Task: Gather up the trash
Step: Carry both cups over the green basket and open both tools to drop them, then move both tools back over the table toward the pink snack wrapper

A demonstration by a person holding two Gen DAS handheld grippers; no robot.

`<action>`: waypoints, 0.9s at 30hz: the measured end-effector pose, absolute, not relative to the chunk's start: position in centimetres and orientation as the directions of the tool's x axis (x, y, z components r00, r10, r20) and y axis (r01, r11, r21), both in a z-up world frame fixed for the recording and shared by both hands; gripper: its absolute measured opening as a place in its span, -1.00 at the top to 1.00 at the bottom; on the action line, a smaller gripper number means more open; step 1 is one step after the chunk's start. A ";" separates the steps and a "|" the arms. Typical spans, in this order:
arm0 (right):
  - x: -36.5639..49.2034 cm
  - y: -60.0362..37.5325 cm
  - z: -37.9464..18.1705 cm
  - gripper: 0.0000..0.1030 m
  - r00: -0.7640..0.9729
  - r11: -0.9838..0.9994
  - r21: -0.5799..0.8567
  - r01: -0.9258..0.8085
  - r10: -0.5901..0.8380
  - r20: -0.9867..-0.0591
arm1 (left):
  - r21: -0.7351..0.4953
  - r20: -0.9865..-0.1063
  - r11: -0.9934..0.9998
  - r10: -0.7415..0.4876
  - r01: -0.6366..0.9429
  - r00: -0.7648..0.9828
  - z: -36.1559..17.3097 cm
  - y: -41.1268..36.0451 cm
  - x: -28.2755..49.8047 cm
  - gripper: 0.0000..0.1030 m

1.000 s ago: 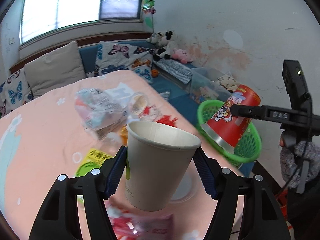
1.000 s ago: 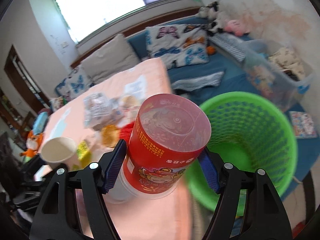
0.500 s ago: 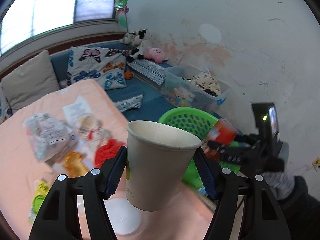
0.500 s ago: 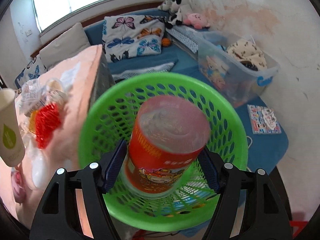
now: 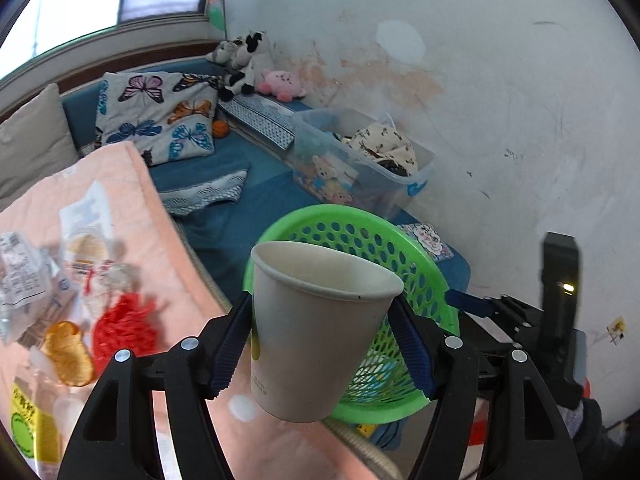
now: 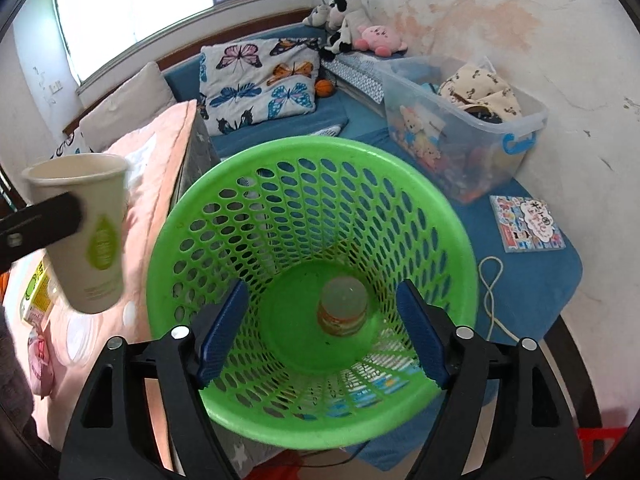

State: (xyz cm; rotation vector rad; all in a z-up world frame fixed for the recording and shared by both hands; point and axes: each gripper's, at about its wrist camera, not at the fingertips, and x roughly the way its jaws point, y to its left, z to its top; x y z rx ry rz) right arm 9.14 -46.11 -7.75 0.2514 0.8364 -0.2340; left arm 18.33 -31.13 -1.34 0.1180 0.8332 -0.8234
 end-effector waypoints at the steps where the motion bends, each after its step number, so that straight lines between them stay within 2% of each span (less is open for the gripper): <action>1: 8.6 -46.2 -7.6 -0.54 0.653 0.944 0.126 0.304 -0.110 -0.750 | -0.211 -0.699 0.689 -0.602 0.693 0.385 -1.5 -31.5 18.3 -0.30; 11: 5.4 -46.3 -7.0 -0.57 0.675 0.940 0.105 0.324 -0.152 -0.722 | -0.223 -0.733 0.681 -0.589 0.698 0.341 -3.5 -33.6 18.6 -0.34; 16: 4.4 -46.5 -6.9 -0.58 0.684 0.934 0.132 0.333 -0.143 -0.715 | -0.223 -0.735 0.678 -0.589 0.701 0.335 -3.8 -33.6 18.3 -0.49; 27: 3.2 -44.2 -5.5 -0.61 0.722 0.946 0.156 0.285 -0.104 -0.684 | -0.165 -0.710 0.707 -0.569 0.688 0.415 -1.2 -28.2 15.8 -0.52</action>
